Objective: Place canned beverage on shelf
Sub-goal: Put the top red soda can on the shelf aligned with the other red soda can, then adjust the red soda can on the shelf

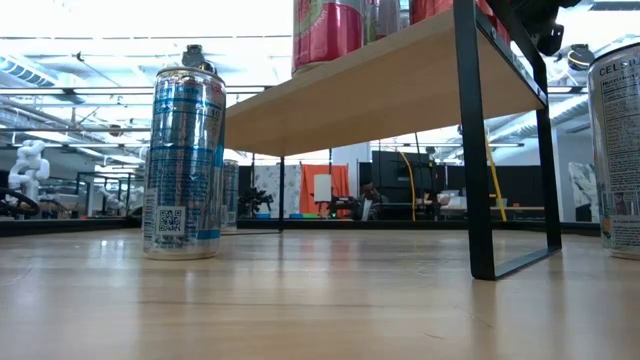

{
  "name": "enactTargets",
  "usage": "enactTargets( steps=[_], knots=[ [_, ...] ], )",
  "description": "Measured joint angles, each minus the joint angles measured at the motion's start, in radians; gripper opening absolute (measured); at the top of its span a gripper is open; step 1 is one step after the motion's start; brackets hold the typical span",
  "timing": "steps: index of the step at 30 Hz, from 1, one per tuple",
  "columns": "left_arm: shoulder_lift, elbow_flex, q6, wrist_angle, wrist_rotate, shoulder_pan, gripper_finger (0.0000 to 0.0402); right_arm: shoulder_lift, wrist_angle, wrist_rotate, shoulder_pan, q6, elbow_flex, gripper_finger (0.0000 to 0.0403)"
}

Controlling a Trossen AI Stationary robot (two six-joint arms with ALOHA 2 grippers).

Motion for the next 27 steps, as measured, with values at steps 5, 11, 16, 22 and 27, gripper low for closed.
enactTargets(
  steps=[5, 11, 16, 22, 27],
  knots=[
    [0.0, 0.0, 0.0, -0.003, 0.001, 0.0, 0.0293, 0.0, -0.001, -0.02, 0.0, 0.001, 0.0, 0.0033],
    [0.0, 0.0, 0.0, -0.006, 0.007, -0.003, 0.0293, -0.023, -0.024, -0.019, 0.0, 0.02, 0.014, 0.0033],
    [0.0, 0.0, 0.001, -0.007, 0.008, -0.009, 0.0293, -0.024, -0.114, -0.017, 0.003, 0.02, 0.124, 0.0033],
    [0.0, 0.0, 0.001, -0.033, 0.008, -0.009, 0.0293, 0.029, -0.114, -0.018, 0.066, 0.034, 0.264, 0.0033],
    [-0.032, 0.001, 0.002, -0.054, 0.007, -0.011, 0.0293, 0.155, -0.113, -0.021, 0.175, 0.027, 0.386, 0.0033]
  ],
)
